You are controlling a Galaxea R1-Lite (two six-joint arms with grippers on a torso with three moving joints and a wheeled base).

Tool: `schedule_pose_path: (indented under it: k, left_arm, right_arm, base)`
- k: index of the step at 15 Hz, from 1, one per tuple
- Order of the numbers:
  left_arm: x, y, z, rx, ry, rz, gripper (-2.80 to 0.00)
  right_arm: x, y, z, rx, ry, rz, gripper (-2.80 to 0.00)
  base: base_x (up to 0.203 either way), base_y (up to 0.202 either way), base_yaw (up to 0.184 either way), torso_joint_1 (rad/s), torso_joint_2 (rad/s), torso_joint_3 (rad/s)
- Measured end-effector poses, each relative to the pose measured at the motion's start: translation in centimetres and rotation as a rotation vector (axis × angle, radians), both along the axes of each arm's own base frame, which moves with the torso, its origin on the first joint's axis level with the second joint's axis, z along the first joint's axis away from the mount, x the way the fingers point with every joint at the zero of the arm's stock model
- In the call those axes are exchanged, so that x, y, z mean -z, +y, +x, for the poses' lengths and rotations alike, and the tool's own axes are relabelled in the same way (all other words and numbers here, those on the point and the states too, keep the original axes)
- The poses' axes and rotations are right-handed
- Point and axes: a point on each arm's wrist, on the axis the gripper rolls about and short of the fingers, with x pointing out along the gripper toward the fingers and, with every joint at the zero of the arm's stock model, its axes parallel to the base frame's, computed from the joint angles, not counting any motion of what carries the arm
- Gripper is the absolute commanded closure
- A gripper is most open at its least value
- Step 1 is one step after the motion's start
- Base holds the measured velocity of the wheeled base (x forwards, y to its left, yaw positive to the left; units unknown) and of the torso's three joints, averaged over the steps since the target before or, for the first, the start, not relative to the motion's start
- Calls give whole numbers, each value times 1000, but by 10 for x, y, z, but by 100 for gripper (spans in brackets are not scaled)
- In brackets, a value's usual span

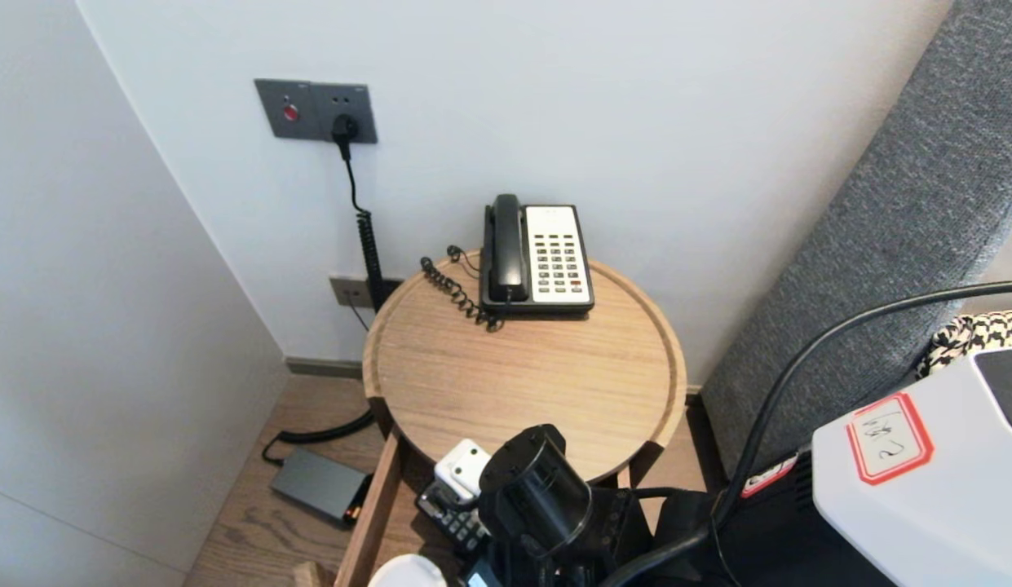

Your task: Put the remote controls on the table in the drawer one by one

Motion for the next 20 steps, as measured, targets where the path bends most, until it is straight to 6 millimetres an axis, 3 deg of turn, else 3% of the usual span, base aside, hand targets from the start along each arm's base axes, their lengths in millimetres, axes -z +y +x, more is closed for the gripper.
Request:
schedule_pose_path:
  k: [8,15,20]
  left_arm:
    - [0,0,0,0,0,0,0]
    - [0,0,0,0,0,0,0]
    - [0,0,0,0,0,0,0]
  right_arm:
    - [6,-13,-1,27,-16,-1,0]
    - [5,-12,-5,19,-19,0,0]
    - [6,-8,-19,15,-24,-13,0]
  base:
    - [0,0,0,0,0,0]
    - [0,0,0,0,0,0]
    - [0,0,0,0,0,0]
